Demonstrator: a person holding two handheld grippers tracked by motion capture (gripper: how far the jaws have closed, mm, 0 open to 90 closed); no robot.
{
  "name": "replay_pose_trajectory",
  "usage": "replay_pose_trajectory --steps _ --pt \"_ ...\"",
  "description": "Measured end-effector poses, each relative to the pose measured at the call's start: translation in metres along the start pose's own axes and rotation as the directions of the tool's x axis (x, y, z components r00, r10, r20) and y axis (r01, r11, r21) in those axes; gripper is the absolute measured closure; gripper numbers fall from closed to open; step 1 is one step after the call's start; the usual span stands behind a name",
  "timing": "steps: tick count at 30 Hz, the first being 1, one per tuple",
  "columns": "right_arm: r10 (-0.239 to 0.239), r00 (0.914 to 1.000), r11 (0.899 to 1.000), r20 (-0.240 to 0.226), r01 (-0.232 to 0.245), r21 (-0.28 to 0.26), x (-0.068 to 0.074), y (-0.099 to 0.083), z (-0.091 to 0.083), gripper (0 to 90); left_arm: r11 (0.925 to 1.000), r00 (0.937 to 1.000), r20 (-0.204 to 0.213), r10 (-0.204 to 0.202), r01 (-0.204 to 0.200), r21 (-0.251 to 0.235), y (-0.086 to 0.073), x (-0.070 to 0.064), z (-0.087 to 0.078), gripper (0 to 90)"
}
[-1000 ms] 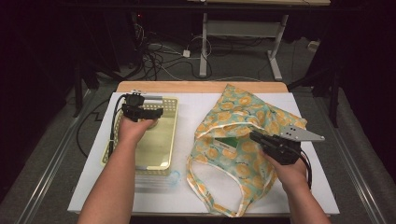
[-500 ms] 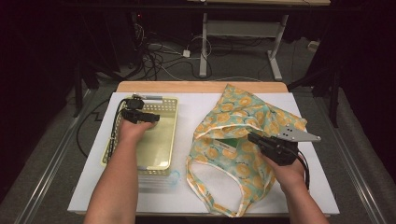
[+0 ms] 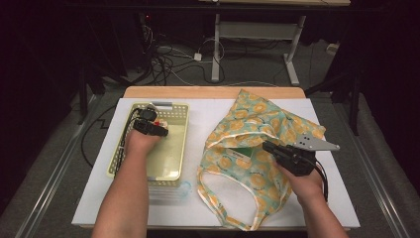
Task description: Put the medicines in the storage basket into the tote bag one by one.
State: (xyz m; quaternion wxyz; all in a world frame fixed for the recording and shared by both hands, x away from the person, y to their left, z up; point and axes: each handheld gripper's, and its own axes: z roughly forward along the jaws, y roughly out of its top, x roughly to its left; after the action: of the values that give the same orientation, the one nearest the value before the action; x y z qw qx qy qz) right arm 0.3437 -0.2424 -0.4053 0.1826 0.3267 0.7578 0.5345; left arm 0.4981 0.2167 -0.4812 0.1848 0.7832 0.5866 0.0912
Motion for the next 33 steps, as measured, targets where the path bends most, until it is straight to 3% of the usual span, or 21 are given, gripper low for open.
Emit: replay_pose_trajectory --steps 7,11,16,22,29,33 --pt "0.000 1.0000 1.000 0.003 0.000 -0.006 0.000 0.002 -0.002 90.0 1.0000 0.9999 0.013 0.000 0.000 -0.003 0.000 -0.002 0.000 19.7" --pt "-0.005 1.0000 1.000 0.003 0.005 -0.006 0.000 0.002 -0.001 90.0 0.9993 0.9988 0.047 0.012 -0.010 -0.035 0.001 -0.005 -0.004 19.7" --pt "-0.005 1.0000 1.000 0.004 0.005 -0.005 0.000 0.002 -0.001 90.0 0.9966 0.9980 0.052 0.035 -0.031 -0.076 0.001 -0.011 -0.017 19.8" --pt "-0.008 1.0000 1.000 0.005 0.008 -0.012 0.000 0.004 -0.003 90.0 0.9856 0.9920 0.119 0.043 -0.022 -0.168 -0.006 -0.019 -0.041 19.7" --pt "-0.013 0.9999 1.000 0.002 0.013 -0.013 0.001 0.005 -0.003 90.0 0.9734 0.9901 0.092 0.106 -0.084 -0.213 -0.017 -0.036 -0.067 19.8" --pt "-0.012 0.9999 1.000 0.001 0.012 -0.011 0.002 0.004 -0.003 90.0 0.9669 0.9884 0.089 0.123 -0.100 -0.235 -0.027 -0.044 -0.079 19.7"
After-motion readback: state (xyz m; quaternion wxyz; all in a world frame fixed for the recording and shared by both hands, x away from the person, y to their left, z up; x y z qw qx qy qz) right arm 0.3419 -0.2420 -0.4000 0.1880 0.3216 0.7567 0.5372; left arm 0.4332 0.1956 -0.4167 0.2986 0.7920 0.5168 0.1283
